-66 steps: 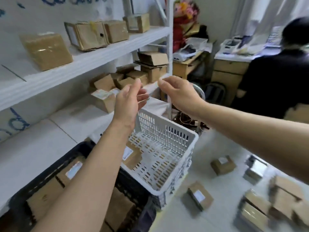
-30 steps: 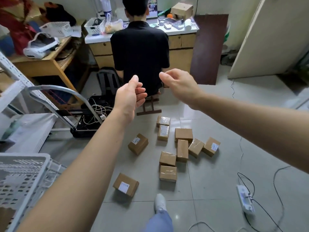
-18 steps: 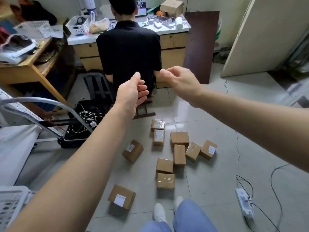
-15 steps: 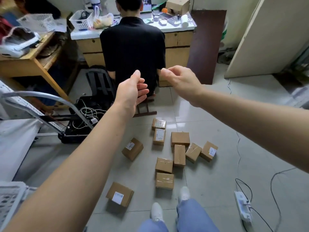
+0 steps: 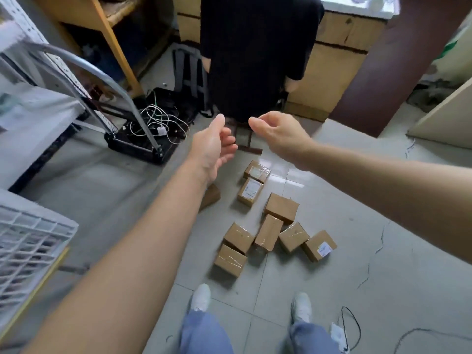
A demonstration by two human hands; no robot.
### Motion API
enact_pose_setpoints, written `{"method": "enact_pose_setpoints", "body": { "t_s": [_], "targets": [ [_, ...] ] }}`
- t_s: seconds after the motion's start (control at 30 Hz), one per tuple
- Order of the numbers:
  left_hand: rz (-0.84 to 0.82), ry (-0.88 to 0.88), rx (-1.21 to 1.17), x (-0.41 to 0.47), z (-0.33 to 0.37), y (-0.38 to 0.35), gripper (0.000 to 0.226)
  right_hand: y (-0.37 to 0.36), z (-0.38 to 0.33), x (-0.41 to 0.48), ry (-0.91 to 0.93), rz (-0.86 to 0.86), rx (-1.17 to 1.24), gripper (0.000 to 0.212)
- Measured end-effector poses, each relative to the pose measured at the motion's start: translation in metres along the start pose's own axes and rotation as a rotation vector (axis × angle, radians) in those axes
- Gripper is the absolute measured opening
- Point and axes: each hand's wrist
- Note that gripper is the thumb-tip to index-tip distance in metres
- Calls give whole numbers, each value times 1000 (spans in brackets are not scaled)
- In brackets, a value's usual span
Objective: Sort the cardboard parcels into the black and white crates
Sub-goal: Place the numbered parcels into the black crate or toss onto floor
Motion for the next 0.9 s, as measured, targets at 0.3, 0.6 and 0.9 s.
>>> {"method": "enact_pose_setpoints", "body": {
  "t_s": [0.3,0.6,0.9],
  "targets": [
    [173,344,-150,47,-173,-58,35,-16,160,40,-134,-237,-150,42],
    [216,528,-165,90,-284,-57,34,-82,269,59,-284,-367,-207,51],
    [298,638,-183,169,-391,-97,31,-128,402,114,-346,-516,-231,45]
  ]
}}
Point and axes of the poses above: each hand's wrist, its own x-axis towards the middle knuckle, its own y-axis out of the back of the hand, z = x × y, and after that the axes turned 8 degrees about x, right-handed
